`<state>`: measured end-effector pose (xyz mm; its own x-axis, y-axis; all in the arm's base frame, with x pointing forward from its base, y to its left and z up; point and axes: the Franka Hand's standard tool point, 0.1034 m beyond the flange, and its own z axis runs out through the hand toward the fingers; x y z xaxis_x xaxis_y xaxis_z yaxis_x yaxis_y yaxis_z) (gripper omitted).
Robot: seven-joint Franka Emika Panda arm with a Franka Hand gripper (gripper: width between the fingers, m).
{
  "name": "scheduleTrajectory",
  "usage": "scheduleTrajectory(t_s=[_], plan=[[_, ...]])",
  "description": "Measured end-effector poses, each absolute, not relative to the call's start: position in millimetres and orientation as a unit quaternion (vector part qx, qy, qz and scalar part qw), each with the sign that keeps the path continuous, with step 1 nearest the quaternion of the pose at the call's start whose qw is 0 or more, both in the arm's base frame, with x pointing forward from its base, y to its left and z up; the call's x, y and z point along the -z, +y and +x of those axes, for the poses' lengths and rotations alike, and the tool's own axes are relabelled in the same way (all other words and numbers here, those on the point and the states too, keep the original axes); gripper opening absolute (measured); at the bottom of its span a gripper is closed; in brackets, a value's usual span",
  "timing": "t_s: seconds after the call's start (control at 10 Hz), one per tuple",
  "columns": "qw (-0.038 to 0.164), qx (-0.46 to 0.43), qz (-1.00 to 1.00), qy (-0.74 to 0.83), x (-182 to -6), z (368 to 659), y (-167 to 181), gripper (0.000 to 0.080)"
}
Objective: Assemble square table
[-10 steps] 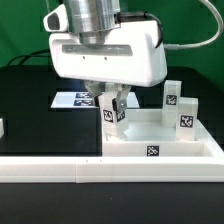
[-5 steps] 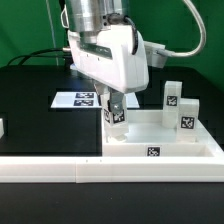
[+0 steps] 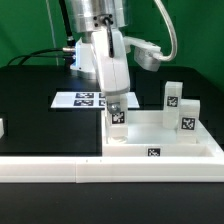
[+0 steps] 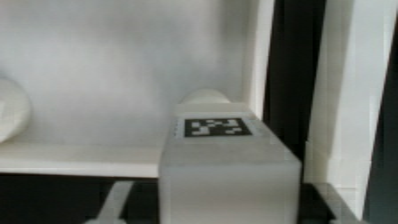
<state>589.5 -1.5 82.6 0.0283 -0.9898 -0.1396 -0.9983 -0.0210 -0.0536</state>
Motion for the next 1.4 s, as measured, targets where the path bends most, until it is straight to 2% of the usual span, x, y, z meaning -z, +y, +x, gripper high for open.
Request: scheduleTrajectory(t_s=[0.5, 0.6, 0.7, 1.0, 1.4], plan=[[0.076, -0.042, -0.670, 0.738, -82.5, 590.0, 3.8, 0.0301], [0.079, -0.038, -0.703, 0.706, -82.5, 590.0, 2.7, 0.0474], [0.080, -0.034, -0.723, 0.685, -82.2, 590.4, 2.2, 0.0609], [0.085, -0.018, -0.816, 0.571, -80.3, 591.0, 2.4, 0.0647], [0.086, -0.002, -0.907, 0.412, -80.1, 590.8, 2.9, 0.0649]])
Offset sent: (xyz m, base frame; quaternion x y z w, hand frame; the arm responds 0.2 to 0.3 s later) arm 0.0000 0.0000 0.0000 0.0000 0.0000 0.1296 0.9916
